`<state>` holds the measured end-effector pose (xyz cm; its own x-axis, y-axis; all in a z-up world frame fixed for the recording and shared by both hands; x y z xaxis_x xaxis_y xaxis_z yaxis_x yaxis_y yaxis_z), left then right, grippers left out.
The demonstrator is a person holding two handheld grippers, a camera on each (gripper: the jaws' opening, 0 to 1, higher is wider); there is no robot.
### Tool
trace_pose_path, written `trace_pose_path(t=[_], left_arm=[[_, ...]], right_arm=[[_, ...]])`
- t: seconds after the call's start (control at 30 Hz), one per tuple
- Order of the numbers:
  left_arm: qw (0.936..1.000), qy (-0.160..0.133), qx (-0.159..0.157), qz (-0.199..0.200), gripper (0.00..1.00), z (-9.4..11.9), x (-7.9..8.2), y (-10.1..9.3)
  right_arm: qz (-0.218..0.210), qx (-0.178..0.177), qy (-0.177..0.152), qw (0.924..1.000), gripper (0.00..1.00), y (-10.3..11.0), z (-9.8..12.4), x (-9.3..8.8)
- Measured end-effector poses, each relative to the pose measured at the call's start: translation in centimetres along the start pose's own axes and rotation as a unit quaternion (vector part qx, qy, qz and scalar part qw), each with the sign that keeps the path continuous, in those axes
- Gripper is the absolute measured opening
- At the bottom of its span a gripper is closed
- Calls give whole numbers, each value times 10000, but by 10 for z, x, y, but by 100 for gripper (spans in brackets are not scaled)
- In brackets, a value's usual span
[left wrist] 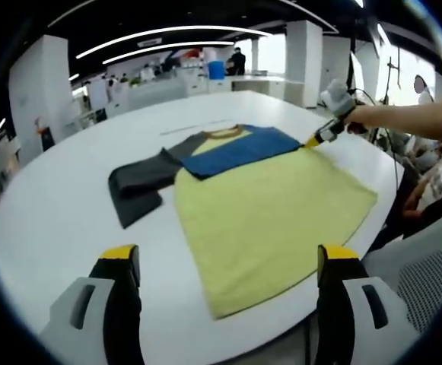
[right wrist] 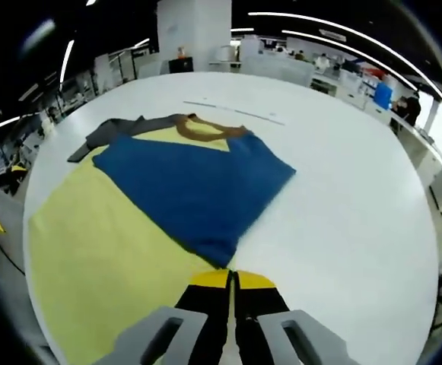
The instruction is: Fold the garment on the visible template until the final outline fits inside the template.
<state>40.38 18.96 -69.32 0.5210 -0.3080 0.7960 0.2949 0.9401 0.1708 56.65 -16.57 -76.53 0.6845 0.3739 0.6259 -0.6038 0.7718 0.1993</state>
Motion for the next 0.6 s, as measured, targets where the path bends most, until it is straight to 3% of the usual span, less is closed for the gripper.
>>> trace_pose_path(t=[0.6], left_arm=[[10000,17,22,20,93,-1,-1,2]], right_arm=[[312,-21,152,9994,0,-9,4,-2]])
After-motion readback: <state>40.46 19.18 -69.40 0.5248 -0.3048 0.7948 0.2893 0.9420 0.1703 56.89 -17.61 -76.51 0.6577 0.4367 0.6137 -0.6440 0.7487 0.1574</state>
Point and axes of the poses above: the point that each gripper's makers call its tool centre point, and the gripper's own axes: z roughly backward along the fingers, y roughly to its left, x roughly out of its top, the point moved 1 cm from there along z, roughly backward along the fingers, and after that the axes turned 15 degrees about x, right-handed, at the moved point
